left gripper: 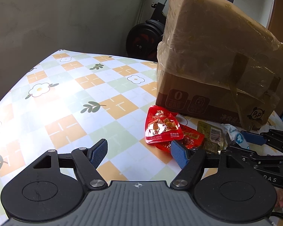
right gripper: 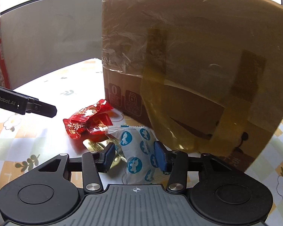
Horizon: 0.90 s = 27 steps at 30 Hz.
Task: Organize snacks
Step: 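Grasp the red candy bag with the left tool while the right tool grasps the blue-white wrapped bun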
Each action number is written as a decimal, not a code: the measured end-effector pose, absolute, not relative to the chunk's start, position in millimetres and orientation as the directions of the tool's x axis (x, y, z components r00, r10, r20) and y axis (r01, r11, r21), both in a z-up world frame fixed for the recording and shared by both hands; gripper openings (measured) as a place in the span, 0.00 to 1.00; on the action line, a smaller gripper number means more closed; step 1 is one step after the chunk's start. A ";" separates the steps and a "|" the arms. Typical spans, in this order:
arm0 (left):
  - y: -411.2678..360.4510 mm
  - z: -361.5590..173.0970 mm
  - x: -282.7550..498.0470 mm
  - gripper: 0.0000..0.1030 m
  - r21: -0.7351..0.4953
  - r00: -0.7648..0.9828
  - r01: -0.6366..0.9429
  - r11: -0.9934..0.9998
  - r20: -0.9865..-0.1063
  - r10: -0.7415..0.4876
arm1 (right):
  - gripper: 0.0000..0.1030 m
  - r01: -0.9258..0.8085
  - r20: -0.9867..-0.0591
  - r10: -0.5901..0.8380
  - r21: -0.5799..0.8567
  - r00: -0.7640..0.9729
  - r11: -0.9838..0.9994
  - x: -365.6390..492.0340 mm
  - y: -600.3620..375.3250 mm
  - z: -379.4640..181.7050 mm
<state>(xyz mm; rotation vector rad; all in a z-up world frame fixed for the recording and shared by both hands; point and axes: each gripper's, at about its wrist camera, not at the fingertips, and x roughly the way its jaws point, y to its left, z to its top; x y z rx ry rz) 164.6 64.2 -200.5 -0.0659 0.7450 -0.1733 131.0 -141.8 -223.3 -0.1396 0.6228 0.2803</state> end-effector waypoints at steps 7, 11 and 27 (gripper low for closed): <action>47.9 -202.0 168.1 0.74 -0.099 0.711 0.163 0.982 -0.678 -0.186 | 0.40 -0.195 -0.546 0.187 0.043 0.817 0.980 106.8 -169.3 -223.3; 39.1 -199.6 179.9 0.74 -0.089 0.724 0.170 0.981 -0.664 -0.186 | 0.40 -0.115 -0.534 0.166 0.128 0.829 0.985 107.4 -188.9 -225.3; 22.2 -223.2 223.8 0.64 -0.079 0.715 0.160 0.984 -0.678 -0.170 | 0.41 -0.119 -0.541 0.168 0.125 0.824 0.985 114.3 -186.3 -230.6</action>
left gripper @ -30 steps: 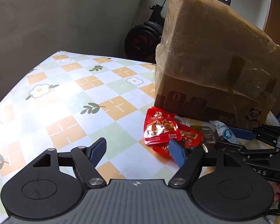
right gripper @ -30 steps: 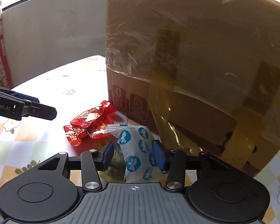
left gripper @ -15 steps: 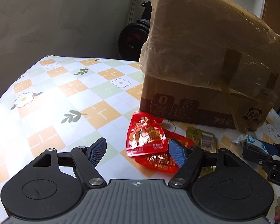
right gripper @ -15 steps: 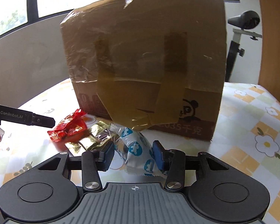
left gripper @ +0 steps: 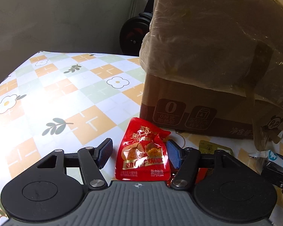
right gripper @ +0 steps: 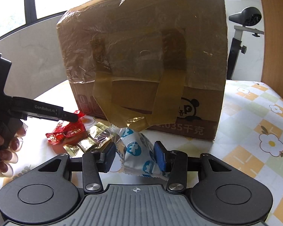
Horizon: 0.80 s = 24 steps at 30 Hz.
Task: Organize snacks
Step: 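Grasp the red candy bag with the left tool while the right tool grasps the blue-white wrapped bun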
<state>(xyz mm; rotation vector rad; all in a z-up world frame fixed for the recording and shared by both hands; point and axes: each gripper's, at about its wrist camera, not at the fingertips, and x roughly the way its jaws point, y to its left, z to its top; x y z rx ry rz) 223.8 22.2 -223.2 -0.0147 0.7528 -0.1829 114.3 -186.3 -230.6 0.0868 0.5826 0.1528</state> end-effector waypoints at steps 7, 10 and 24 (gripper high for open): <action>17.9 -227.9 208.8 0.52 -0.026 0.760 0.114 0.993 -0.641 -0.104 | 0.41 -0.119 -0.541 0.166 0.121 0.824 0.986 114.8 -185.7 -230.6; 22.5 -225.6 198.6 0.50 -0.062 0.759 0.089 0.994 -0.643 -0.108 | 0.41 -0.119 -0.542 0.166 0.120 0.824 0.986 114.9 -185.8 -230.8; 25.9 -200.0 120.1 0.45 -0.143 0.781 0.007 0.990 -0.617 -0.094 | 0.41 -0.117 -0.538 0.173 0.136 0.825 0.984 114.3 -187.1 -230.5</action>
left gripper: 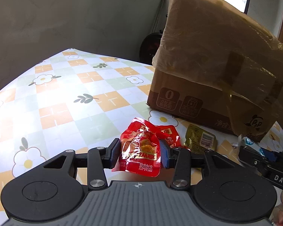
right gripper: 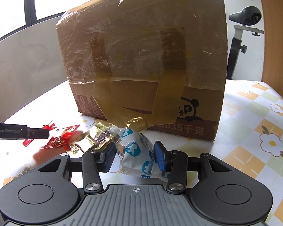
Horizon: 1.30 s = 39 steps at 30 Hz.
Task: Organize snacks
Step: 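Grasp the red candy bag with the left tool while the right tool grasps the blue-white wrapped bun, then lift both held snacks and carry them over the cardboard box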
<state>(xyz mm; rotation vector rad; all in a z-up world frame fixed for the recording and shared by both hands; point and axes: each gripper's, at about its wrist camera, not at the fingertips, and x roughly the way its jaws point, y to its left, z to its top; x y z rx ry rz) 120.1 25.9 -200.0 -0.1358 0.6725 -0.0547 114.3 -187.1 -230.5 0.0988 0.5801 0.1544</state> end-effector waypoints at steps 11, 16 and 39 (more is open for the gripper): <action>21.8 -196.8 93.3 0.45 -0.164 0.761 0.015 0.986 -0.638 -0.118 | 0.41 -0.133 -0.540 0.195 0.152 0.819 0.979 113.0 -188.6 -230.2; 19.1 -191.2 87.0 0.45 -0.153 0.771 0.037 0.988 -0.624 -0.125 | 0.40 -0.131 -0.554 0.191 0.145 0.810 0.981 105.3 -185.3 -226.3; 15.9 -139.9 68.2 0.45 -0.175 0.853 0.099 0.980 -0.492 -0.174 | 0.33 -0.045 -0.417 0.150 0.250 0.896 0.967 53.4 -233.0 -159.5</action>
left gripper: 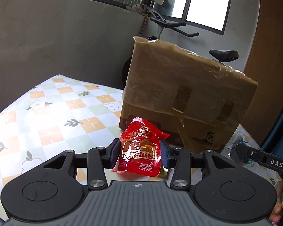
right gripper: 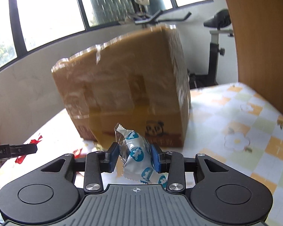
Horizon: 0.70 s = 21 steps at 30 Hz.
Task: Organize snacks
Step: 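Lift both held snacks and carry them over the cardboard box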
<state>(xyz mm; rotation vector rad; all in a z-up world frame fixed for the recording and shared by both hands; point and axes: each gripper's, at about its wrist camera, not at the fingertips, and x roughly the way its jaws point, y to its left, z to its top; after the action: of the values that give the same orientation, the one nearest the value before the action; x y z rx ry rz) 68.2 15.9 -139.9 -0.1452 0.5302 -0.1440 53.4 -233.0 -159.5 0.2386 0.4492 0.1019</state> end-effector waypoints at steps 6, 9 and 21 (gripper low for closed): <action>15.4 -103.3 88.2 0.46 -0.183 0.886 0.130 0.974 -0.420 -0.197 | 0.33 -0.104 -0.306 0.168 0.215 0.937 0.971 63.8 -237.5 -105.9; 12.4 -82.1 100.0 0.46 -0.179 0.903 0.149 0.973 -0.376 -0.207 | 0.33 -0.146 -0.259 0.190 0.182 0.947 0.972 74.5 -239.0 -77.6; -22.8 -22.5 166.4 0.46 -0.110 0.932 0.224 0.968 -0.265 -0.246 | 0.25 -0.192 -0.225 0.209 0.096 0.952 0.977 156.3 -238.7 -16.0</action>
<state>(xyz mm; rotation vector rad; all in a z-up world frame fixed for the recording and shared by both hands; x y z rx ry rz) 166.4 -22.8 -22.5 -0.0780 0.2808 -0.2409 156.3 -238.7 -16.0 0.0732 0.2362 0.2041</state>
